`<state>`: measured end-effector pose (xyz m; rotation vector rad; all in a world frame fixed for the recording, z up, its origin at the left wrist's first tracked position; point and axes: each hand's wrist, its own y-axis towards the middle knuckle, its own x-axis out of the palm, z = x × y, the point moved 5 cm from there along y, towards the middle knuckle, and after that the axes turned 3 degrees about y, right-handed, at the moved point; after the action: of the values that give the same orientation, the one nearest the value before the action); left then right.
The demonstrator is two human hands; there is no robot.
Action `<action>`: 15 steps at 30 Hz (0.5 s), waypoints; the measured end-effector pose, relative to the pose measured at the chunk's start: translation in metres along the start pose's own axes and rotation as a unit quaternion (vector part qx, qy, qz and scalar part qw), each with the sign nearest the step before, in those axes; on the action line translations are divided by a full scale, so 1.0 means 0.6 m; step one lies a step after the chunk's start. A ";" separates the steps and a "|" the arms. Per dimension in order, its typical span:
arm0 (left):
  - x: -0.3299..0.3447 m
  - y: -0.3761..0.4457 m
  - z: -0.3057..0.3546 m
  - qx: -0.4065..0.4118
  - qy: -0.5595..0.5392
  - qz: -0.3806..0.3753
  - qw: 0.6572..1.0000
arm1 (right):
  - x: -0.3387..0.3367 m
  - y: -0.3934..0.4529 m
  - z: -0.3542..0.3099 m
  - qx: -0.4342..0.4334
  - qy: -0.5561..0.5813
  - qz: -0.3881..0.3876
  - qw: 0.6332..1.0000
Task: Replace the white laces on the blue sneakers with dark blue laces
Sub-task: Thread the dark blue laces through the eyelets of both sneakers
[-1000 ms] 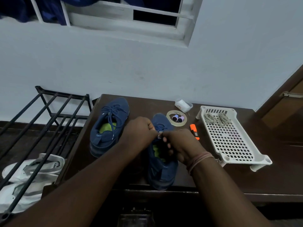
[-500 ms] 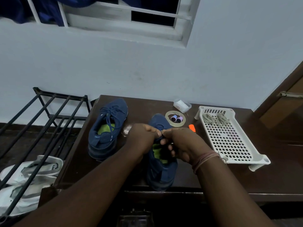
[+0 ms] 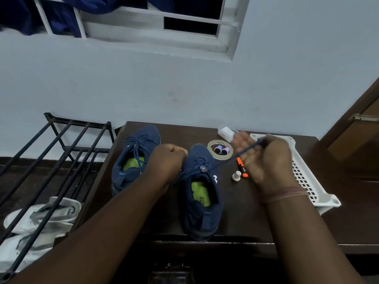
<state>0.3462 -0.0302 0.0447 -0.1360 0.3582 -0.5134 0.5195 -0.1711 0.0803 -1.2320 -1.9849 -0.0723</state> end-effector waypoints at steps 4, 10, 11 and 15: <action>0.005 0.000 -0.004 -0.022 0.003 -0.028 0.999 | -0.014 -0.005 -0.033 -0.034 -0.343 -0.018 0.939; 0.030 0.002 -0.018 -0.036 0.071 -0.139 0.987 | -0.014 -0.048 0.016 0.070 -0.740 -0.152 0.651; 0.031 0.003 -0.024 -0.042 0.080 -0.156 0.984 | -0.014 -0.041 0.014 0.075 -0.692 -0.147 0.703; 0.033 0.012 -0.041 -0.017 0.234 -0.150 0.960 | -0.008 -0.010 -0.034 -0.027 -0.366 -0.085 0.926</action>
<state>0.3567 -0.0351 0.0145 -0.1014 0.8172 -0.8430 0.5279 -0.1866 0.0935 -1.2214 -2.7466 0.2930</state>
